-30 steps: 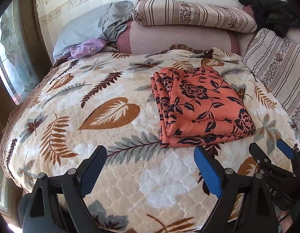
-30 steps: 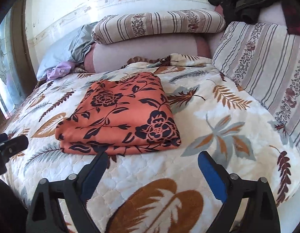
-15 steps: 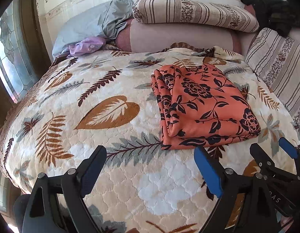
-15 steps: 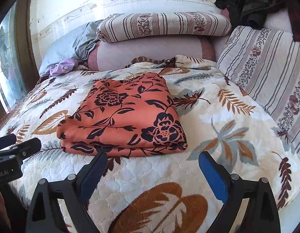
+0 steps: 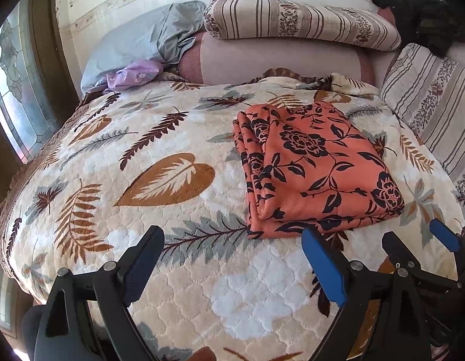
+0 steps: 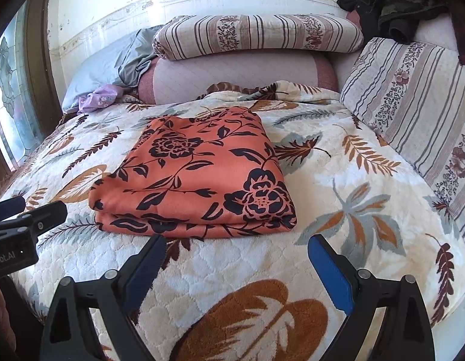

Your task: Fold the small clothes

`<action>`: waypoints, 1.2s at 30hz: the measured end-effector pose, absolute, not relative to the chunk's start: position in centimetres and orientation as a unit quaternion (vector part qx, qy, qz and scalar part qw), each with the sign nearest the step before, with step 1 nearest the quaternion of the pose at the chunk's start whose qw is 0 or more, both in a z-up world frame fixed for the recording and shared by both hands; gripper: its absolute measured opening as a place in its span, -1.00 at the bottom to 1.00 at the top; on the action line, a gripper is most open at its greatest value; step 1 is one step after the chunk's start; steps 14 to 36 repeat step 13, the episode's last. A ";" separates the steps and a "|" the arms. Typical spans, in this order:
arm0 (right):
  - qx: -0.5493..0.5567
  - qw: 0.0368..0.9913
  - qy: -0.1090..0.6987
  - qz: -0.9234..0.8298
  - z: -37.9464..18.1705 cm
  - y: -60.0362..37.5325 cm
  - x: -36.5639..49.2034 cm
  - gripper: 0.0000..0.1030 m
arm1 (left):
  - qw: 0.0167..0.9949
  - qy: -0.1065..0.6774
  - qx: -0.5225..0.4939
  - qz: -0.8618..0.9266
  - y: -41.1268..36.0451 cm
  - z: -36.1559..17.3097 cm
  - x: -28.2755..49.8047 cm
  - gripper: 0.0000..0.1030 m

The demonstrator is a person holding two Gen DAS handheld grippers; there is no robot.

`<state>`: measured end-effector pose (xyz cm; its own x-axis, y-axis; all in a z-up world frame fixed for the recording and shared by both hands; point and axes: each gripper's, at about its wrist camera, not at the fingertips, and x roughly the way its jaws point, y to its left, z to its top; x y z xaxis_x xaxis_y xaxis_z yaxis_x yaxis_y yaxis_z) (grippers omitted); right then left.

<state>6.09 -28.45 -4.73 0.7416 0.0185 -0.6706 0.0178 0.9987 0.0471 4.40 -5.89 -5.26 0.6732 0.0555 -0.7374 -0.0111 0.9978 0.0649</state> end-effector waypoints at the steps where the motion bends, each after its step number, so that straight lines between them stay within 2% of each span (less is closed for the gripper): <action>1: 0.025 0.933 0.359 0.000 -4.7 -28.5 6.1 0.87 | 0.915 0.403 0.029 0.017 -6.0 -5.2 4.4 0.80; 36: 0.033 0.929 0.369 0.000 -5.1 -28.8 6.3 0.87 | 0.922 0.387 0.034 -0.005 -7.2 -4.7 4.6 0.80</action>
